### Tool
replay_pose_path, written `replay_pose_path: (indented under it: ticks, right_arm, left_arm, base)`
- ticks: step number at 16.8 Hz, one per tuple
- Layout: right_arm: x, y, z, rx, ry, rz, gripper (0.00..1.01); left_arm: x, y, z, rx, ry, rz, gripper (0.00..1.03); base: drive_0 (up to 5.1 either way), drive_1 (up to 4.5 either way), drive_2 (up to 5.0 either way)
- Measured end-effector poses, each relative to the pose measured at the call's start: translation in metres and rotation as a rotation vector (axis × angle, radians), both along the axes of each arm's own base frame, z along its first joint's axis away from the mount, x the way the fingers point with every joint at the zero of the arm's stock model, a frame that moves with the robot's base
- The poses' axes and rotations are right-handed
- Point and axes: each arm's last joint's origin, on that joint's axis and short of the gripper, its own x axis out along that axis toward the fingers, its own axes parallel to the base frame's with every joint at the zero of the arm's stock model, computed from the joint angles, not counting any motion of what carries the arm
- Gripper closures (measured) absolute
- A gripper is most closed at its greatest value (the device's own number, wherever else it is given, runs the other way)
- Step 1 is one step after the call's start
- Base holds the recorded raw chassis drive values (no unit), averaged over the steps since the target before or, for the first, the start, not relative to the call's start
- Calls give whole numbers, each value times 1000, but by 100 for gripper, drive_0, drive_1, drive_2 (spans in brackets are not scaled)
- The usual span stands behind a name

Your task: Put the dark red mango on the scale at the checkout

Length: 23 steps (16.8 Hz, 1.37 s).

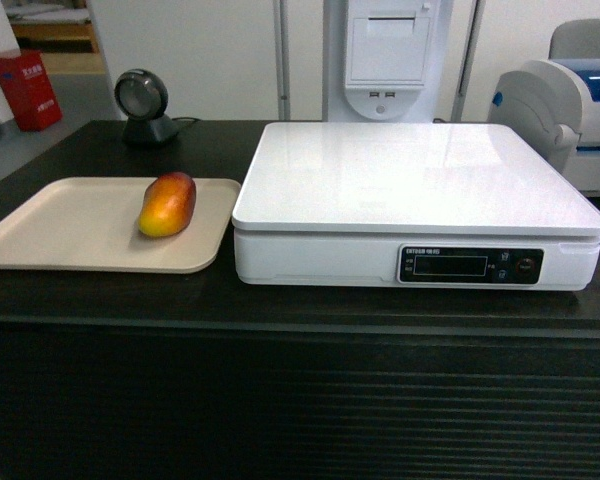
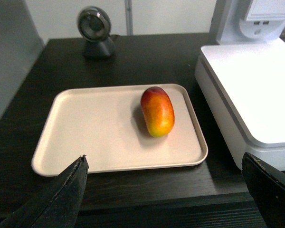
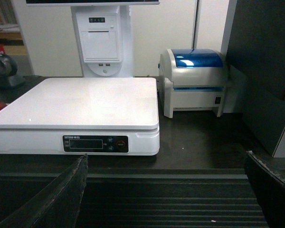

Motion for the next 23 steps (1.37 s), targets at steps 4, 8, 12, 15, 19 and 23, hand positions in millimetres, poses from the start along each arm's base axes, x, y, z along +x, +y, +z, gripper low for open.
replay_pose_path:
  ticks: [4, 8, 12, 15, 19, 23]
  right_arm:
    - [0, 0, 0, 0, 0, 0, 3]
    - [0, 0, 0, 0, 0, 0, 3]
    - [0, 0, 0, 0, 0, 0, 3]
    - [0, 0, 0, 0, 0, 0, 3]
    - [0, 0, 0, 0, 0, 0, 3]
    - [0, 0, 0, 0, 0, 0, 3]
  left_arm:
    - [118, -18, -29, 0, 172, -72, 5]
    - [197, -29, -56, 6, 276, -86, 5]
    - [246, -34, -68, 7, 322, -90, 5]
    - [258, -35, -74, 8, 356, -88, 5]
    - [276, -32, -87, -26, 460, -58, 5]
    - [279, -30, -101, -66, 561, -39, 5]
  base:
    - [0, 0, 0]
    - [0, 0, 0]
    - [0, 0, 0]
    - [0, 0, 0]
    - [0, 0, 0]
    - [0, 0, 0]
